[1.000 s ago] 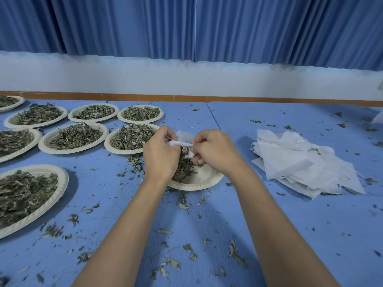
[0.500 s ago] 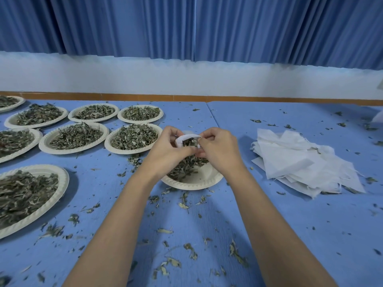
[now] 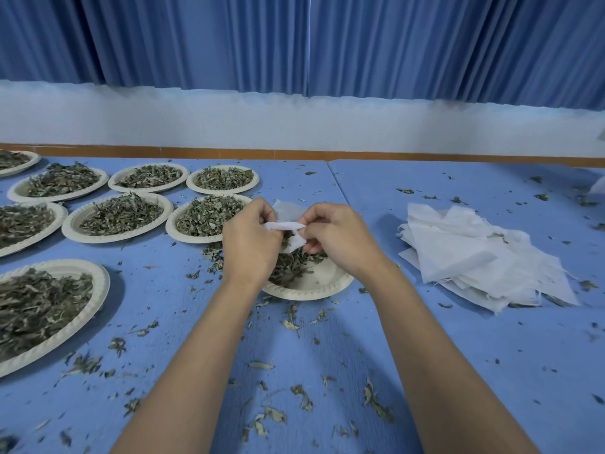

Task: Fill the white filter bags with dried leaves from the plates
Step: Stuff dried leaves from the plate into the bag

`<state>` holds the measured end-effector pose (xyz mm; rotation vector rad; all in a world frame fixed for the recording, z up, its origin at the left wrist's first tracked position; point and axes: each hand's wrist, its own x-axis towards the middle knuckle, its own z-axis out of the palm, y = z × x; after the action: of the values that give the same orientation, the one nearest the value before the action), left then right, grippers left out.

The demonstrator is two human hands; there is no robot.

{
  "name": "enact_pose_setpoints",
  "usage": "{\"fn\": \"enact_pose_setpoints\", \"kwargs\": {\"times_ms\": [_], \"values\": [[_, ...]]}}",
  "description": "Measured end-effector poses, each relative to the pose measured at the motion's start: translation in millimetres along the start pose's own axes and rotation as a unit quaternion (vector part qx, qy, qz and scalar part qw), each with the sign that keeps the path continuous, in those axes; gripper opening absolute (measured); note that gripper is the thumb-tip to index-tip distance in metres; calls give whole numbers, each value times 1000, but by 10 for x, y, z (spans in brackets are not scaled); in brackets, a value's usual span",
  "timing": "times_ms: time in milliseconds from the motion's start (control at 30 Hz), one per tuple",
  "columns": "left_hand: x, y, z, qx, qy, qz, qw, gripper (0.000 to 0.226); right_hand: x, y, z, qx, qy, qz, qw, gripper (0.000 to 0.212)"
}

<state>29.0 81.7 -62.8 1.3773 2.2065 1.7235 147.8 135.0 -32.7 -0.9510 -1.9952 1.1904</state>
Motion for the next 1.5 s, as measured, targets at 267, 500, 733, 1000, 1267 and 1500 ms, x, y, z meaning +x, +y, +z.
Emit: {"fn": "enact_pose_setpoints", "kwargs": {"times_ms": [267,500,733,1000,1267,1500], "values": [[57,42,-54,-169,-121,-99,973,18,18,87,70,-80,84,-41,992,15],[51,86,-103,-188,-177,-102,961,25,22,139,125,-81,109,-55,989,24],[13,164,-69,-195,-221,-65,953,23,52,197,176,-139,188,-53,971,13],[115,57,-177,-164,-50,-79,982,23,68,155,152,176,78,71,979,12],[111,116,-229,-137,-38,-64,988,22,85,363,387,-312,-88,-17,946,78],[119,106,-212,-148,-35,-72,986,21,109,339,434,-398,-109,-37,910,51]]}}
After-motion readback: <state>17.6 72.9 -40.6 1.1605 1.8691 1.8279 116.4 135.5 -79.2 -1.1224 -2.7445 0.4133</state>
